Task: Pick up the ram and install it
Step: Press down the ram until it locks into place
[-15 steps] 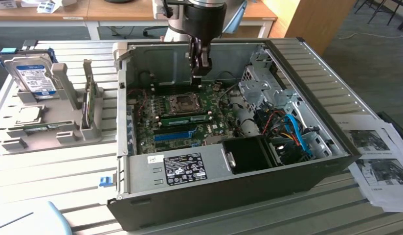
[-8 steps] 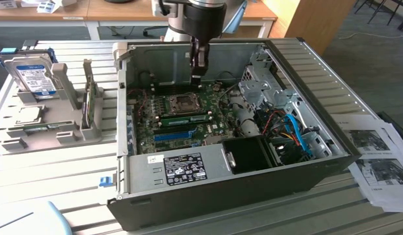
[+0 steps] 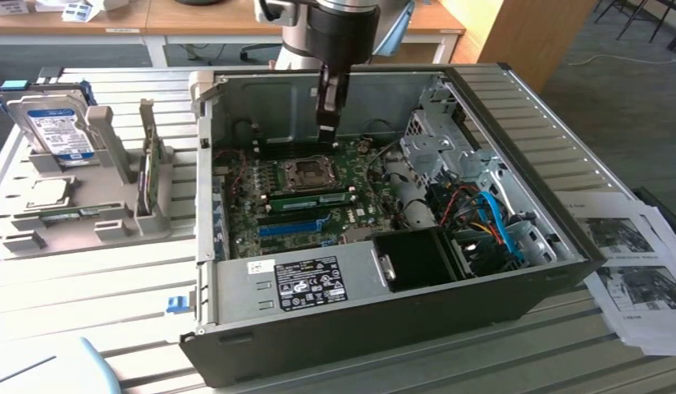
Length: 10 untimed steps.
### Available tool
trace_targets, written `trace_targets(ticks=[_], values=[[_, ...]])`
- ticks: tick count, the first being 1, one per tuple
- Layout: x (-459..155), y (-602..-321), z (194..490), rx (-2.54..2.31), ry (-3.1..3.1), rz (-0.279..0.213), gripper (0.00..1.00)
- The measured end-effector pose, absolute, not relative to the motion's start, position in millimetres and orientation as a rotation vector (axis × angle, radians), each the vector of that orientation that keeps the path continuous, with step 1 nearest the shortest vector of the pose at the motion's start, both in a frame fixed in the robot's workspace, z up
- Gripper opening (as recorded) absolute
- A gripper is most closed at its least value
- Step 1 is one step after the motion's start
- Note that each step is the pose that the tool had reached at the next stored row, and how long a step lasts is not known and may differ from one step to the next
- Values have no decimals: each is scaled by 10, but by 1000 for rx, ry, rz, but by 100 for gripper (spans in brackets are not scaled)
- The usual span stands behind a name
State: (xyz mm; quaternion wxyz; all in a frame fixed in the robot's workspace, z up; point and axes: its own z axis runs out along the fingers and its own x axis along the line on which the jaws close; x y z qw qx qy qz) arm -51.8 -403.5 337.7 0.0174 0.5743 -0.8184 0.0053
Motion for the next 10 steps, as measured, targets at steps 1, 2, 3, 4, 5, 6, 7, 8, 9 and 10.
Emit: trace_targets(ticks=[1, 2, 3, 4, 5, 6, 7, 8, 9, 10], values=[[-518, -4035, 3377, 1762, -2558, 16, 9], [-518, -4035, 3377, 1740, -2574, 15, 9], [-518, -4035, 3377, 1717, -2589, 15, 9], [-518, -4035, 3377, 1693, -2605, 14, 9], [-518, -4035, 3377, 1669, -2620, 14, 9], [-518, -4035, 3377, 1645, -2635, 13, 9], [-518, -4035, 3377, 1622, -2649, 13, 9], [-518, -4035, 3377, 1598, -2664, 12, 9], [-518, -4035, 3377, 1574, -2678, 12, 9], [-518, -4035, 3377, 1548, -2693, 11, 9]])
